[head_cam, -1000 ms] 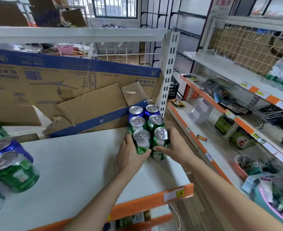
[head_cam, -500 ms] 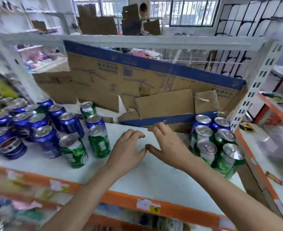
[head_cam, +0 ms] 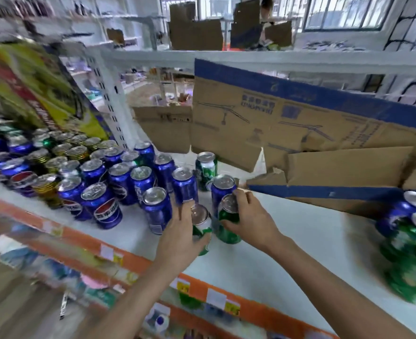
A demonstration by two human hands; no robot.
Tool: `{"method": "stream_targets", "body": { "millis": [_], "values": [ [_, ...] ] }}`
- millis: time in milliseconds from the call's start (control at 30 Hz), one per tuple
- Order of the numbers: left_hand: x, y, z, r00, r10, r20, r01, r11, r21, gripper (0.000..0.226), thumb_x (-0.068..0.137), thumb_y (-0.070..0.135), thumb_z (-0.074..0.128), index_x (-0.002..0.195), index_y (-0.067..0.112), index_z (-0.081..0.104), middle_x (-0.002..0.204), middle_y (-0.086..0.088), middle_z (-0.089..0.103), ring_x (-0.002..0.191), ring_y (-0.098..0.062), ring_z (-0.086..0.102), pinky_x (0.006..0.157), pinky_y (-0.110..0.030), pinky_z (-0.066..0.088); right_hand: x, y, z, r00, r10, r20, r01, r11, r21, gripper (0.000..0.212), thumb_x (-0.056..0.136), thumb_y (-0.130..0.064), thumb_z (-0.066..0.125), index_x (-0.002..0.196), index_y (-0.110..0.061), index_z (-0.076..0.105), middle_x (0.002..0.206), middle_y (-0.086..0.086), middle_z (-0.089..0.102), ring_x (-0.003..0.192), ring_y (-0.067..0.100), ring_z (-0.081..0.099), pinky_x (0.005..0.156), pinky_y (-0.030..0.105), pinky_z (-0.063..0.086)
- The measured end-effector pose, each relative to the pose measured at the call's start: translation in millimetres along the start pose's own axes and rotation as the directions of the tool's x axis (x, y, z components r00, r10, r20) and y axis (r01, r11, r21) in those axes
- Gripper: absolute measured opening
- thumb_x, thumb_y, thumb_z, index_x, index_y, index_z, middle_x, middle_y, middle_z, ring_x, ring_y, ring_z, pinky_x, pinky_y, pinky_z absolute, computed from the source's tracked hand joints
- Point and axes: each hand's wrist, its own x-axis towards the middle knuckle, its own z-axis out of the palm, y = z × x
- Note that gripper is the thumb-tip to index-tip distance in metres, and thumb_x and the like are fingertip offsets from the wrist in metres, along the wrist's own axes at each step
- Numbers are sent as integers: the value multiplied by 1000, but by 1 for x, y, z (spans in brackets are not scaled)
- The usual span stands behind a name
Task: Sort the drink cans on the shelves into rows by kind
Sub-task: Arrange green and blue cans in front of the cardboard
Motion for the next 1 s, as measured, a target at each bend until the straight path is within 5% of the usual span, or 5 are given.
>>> {"method": "stream_targets", "body": {
  "millis": [233,333,533,767,1000],
  "values": [
    [19,50,7,974,174,148,-151,977,-153,71,63,47,81,123,31,45,122,13,52,110,-12,53,88,-32,46,-30,36,-37,976,210,-65,-202,972,119,63,73,-37,75,123,-15,43,120,4,47,106,21,49,85,30,43],
    [40,94,30,949,255,185,-214,953,-216,69,63,43,82,121,30,47,122,15,53,111,-10,51,84,-25,41,-47,75,-70,947,306,-99,-303,952,43,60,72,-34,77,119,-14,44,119,5,48,105,24,51,77,27,39],
    [93,187,99,883,346,317,-271,927,-260,63,60,39,84,112,26,51,113,4,58,106,-20,55,85,-35,46,-51,146,-132,889,433,-149,-455,870,-188,67,73,-36,75,122,-6,41,123,14,49,113,32,48,84,35,42],
    [127,245,151,870,355,342,-329,935,-133,48,72,22,71,112,21,45,112,-4,48,101,-31,53,77,-41,47,-26,189,-160,865,491,-100,-481,758,-441,65,79,-35,71,129,-6,40,132,15,40,123,34,41,96,39,38],
    [114,236,156,898,356,257,-321,932,-171,67,75,24,75,128,19,34,124,-8,39,106,-32,53,80,-39,46,-26,193,-155,881,454,-131,-450,723,-524,59,84,-40,63,129,-9,40,132,12,40,125,31,40,100,41,35]
  ]
}}
